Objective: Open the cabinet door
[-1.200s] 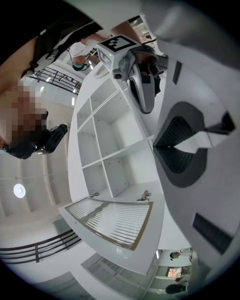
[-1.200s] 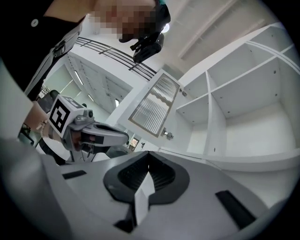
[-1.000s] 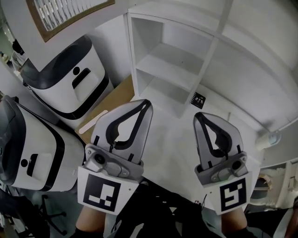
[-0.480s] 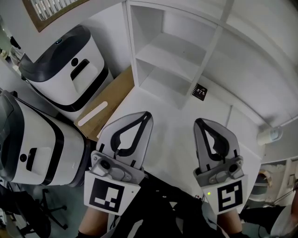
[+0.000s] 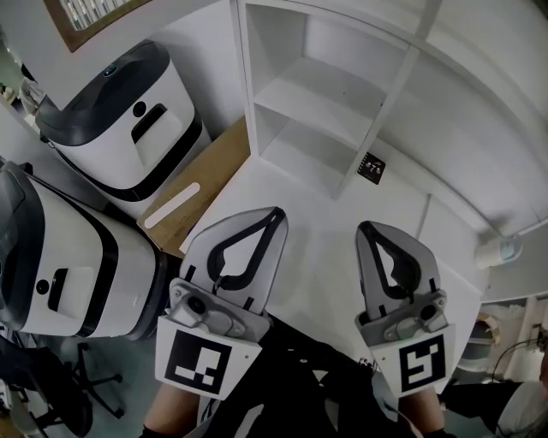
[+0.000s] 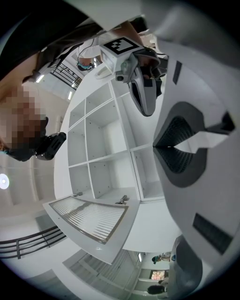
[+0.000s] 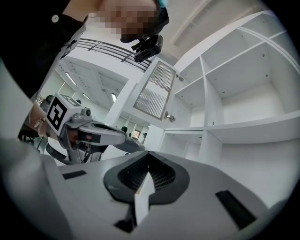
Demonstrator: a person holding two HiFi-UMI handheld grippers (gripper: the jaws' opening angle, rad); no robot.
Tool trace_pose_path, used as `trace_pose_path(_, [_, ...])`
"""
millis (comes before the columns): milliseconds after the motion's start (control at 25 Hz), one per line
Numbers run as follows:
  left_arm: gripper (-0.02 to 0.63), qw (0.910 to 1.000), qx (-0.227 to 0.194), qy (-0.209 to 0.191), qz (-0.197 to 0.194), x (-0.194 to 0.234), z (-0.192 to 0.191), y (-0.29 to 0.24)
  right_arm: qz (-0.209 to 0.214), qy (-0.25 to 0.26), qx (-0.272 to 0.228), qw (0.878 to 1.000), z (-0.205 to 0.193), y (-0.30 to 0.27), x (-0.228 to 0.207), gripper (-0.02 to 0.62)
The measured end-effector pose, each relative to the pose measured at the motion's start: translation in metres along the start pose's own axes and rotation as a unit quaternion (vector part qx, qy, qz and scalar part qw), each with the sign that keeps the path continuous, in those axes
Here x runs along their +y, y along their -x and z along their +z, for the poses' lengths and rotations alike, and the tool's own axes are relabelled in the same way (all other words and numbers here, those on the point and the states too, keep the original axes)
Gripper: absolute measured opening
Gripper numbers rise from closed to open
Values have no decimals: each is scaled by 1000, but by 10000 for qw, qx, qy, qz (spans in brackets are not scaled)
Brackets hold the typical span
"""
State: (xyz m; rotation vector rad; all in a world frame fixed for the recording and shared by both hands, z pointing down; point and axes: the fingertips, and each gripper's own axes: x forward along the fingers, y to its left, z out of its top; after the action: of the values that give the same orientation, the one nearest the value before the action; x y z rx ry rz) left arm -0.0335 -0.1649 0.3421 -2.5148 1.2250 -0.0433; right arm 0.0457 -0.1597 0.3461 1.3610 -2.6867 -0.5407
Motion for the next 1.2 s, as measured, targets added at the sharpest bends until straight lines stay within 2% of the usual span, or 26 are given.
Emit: trace_pose_path(1200, [2,9998,112,23,140,6,-7,4,171,42,51,9998,-3,-7,8,3])
